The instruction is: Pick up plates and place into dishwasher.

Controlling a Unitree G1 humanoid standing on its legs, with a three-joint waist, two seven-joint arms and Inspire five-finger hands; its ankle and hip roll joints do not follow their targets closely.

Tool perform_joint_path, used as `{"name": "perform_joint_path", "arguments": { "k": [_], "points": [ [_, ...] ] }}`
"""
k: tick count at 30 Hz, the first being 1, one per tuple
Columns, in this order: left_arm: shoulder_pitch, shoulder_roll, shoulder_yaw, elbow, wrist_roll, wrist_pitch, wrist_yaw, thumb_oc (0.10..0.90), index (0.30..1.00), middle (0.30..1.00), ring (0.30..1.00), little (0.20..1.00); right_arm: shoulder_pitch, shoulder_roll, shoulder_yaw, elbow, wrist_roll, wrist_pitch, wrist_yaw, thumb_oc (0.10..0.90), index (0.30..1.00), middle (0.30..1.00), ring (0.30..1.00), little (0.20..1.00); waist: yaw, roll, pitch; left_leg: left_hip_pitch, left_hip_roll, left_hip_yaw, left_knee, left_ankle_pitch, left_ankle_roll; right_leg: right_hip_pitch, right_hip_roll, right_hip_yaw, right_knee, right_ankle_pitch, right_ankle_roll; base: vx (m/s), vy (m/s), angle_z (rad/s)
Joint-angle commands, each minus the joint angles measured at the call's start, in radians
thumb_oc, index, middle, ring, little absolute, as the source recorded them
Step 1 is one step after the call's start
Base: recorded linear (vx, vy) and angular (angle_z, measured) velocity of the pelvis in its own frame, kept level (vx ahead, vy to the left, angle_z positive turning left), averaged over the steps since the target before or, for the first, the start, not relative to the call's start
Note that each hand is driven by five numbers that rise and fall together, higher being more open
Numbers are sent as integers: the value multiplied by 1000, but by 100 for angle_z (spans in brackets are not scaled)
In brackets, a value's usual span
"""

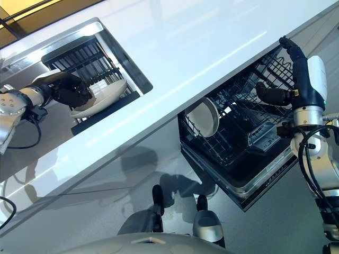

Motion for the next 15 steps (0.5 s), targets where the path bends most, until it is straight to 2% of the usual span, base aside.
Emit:
{"name": "perform_joint_path", "arguments": {
  "k": [1,6,8,14,15],
  "points": [
    [-18,45,105,53,-3,-109,110,100,300,300,300,200,-6,-88,-88,-34,-16,-82,-20,800,900,900,900,900,9,-7,-165,89,-34,19,1,-136,-20,-74,26,-2,3,81,53,0,0,0],
    [-39,76,119,57,-6,-178,194,100,300,300,300,200,-5,-100,-92,-31,1,-84,-8,800,900,900,900,900,8,-7,-170,97,-33,19,1,-149,-21,-67,28,0,5,70,54,17,5,0],
    [-47,100,133,56,11,-222,270,100,300,300,300,200,3,-105,-99,-24,9,-97,-2,800,900,900,900,900,8,-7,-171,97,-33,19,1,-150,-21,-67,28,1,5,69,52,0,0,0],
    [-72,144,154,66,41,-225,392,100,300,300,300,200,15,-120,-110,-18,16,-112,16,800,900,900,900,900,6,-6,-173,97,-34,15,1,-151,-23,-66,26,2,7,67,51,0,0,0],
    [-78,150,158,73,40,-232,428,141,335,335,335,241,16,-123,-110,-16,18,-117,18,800,900,900,900,900,6,-7,-174,97,-34,13,1,-152,-22,-66,26,2,6,67,51,0,0,0]
  ]
}}
